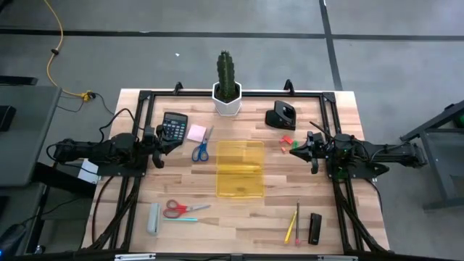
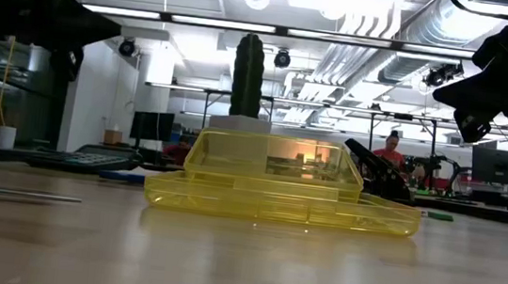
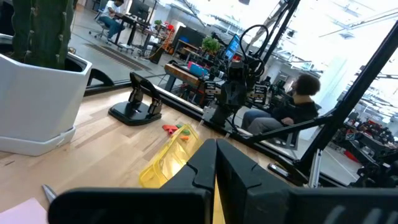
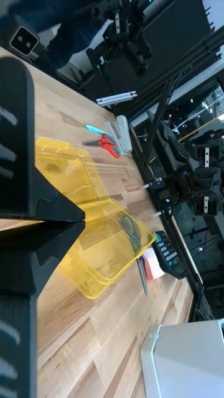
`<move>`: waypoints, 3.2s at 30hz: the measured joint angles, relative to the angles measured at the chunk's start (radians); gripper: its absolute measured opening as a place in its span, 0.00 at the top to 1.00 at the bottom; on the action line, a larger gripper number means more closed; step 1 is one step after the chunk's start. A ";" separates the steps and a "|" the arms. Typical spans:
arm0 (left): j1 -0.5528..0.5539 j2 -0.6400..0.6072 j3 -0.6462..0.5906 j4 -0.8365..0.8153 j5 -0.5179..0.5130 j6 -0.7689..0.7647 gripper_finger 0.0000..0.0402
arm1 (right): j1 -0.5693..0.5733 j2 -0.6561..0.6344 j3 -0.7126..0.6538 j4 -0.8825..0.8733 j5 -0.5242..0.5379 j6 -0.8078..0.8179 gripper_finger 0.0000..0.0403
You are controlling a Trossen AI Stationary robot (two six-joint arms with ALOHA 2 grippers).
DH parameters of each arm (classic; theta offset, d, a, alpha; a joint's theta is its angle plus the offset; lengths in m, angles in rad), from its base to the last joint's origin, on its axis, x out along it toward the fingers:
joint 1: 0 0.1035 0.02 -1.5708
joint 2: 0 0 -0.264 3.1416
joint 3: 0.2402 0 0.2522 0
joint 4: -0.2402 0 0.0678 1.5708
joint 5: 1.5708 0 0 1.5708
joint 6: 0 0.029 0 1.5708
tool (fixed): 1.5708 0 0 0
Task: Pack school essentials
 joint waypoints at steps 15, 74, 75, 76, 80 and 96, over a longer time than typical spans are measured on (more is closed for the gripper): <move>0.000 0.000 0.000 0.000 0.000 0.000 1.00 | 0.000 0.000 0.000 0.000 0.000 0.000 1.00; 0.000 0.000 0.000 0.000 0.000 0.000 1.00 | 0.000 0.000 0.000 0.000 0.000 0.000 1.00; 0.000 0.000 0.000 0.000 0.000 0.000 1.00 | 0.000 0.000 0.000 0.000 0.000 0.000 1.00; 0.000 0.000 0.000 0.000 0.000 0.000 1.00 | 0.000 0.000 0.000 0.000 0.000 0.000 1.00; 0.000 0.000 0.000 0.000 0.000 0.000 1.00 | 0.000 0.000 0.000 0.000 0.000 0.000 1.00; 0.000 0.000 0.000 0.000 0.000 0.000 1.00 | 0.000 0.000 -0.002 0.194 0.114 0.142 1.00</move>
